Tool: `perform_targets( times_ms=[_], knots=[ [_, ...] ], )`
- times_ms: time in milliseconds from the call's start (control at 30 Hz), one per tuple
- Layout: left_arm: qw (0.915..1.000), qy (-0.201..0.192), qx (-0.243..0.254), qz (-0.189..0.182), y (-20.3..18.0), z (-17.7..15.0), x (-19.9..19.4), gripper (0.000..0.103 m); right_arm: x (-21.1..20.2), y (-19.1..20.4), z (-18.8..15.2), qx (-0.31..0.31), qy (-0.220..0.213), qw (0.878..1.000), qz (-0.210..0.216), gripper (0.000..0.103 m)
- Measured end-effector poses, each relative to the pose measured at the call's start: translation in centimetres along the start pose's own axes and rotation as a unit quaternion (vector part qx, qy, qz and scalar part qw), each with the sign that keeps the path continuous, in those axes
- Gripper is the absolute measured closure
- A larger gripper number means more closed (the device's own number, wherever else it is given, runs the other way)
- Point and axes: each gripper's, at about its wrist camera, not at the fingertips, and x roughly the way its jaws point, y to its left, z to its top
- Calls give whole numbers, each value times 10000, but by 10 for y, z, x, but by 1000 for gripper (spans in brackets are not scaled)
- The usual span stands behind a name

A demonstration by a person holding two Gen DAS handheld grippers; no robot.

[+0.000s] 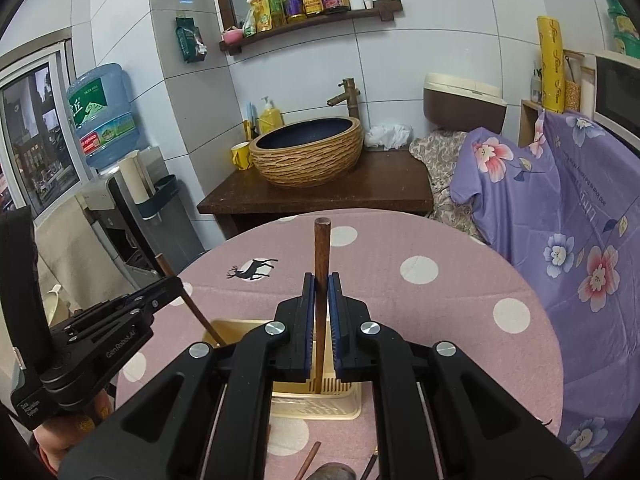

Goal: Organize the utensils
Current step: 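Open the left tool dropping its chopstick in the basket while the right tool releases its own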

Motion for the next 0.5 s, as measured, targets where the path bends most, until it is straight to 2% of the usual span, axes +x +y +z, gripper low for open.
perform_targets(
  times_ms=[233, 300, 367, 400, 433, 500],
  knots=[
    [10000, 8, 27, -71, -2, 1, -2, 95, 1, -5, -3, 87, -33, 9999, 53, 95],
    [9999, -11, 91, -100, -4, -2, -4, 93, 1, -6, -6, 124, 14, 9999, 117, 89],
    [9998, -63, 163, -103, -5, -5, -9, 68, -3, -7, -9, 139, -48, 9998, 100, 60],
    [9996, -154, 197, -117, -5, -8, -15, 59, -6, -7, -12, 128, -136, 9998, 59, 54],
    [9994, -255, 212, -108, -5, -11, -21, 45, -10, -6, -15, 88, -229, 9997, -17, 51],
    [9986, -456, 255, -64, -5, -17, -32, 39, -16, -4, -23, -34, -301, 9995, -72, 51]
  ],
)
